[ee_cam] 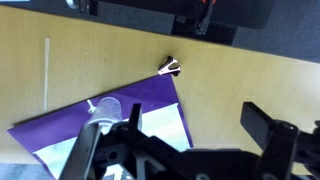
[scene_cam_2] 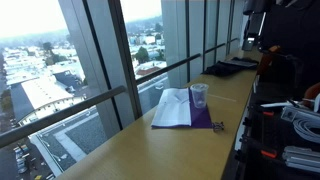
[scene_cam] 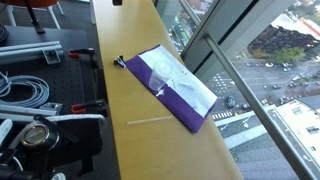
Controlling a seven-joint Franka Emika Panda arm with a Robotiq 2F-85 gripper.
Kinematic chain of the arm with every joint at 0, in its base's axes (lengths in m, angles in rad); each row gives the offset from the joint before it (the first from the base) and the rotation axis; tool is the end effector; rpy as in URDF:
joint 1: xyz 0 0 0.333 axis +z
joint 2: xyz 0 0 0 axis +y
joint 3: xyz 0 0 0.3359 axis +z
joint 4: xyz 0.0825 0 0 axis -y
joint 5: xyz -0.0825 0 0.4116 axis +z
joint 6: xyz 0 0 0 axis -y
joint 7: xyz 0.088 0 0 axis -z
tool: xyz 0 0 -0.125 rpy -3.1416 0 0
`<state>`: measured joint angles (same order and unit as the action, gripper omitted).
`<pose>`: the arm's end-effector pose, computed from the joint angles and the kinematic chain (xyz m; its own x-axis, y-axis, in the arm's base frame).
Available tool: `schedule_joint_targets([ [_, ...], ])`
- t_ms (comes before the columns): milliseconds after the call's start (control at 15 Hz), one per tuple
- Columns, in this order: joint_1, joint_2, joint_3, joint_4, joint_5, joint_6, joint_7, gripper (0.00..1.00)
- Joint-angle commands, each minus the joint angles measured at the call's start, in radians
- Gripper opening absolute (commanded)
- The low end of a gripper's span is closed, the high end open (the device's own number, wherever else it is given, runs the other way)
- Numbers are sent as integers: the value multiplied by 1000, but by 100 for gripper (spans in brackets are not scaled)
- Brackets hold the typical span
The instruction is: Pick up the clear straw and put it through the top hole into the clear plastic cup
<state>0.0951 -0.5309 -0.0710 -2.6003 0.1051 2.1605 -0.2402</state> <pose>0.4010 0.0161 0.4236 0.9714 0.2090 0.1130 0.2207 -0.9698 -0.1038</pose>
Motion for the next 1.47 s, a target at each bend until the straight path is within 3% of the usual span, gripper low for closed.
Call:
schedule_joint_targets([
  [0,-6,0,6,2,3,-3,-2,100],
  [333,-14,20,2,2,-10,20,-11,100],
  [600,-58,95,-25,12,-61,97,-45,100],
  [1067,-120,367,-150,111,-19,263,-223,100],
  [1400,-166,556,-163,208,95,321,-361,100],
])
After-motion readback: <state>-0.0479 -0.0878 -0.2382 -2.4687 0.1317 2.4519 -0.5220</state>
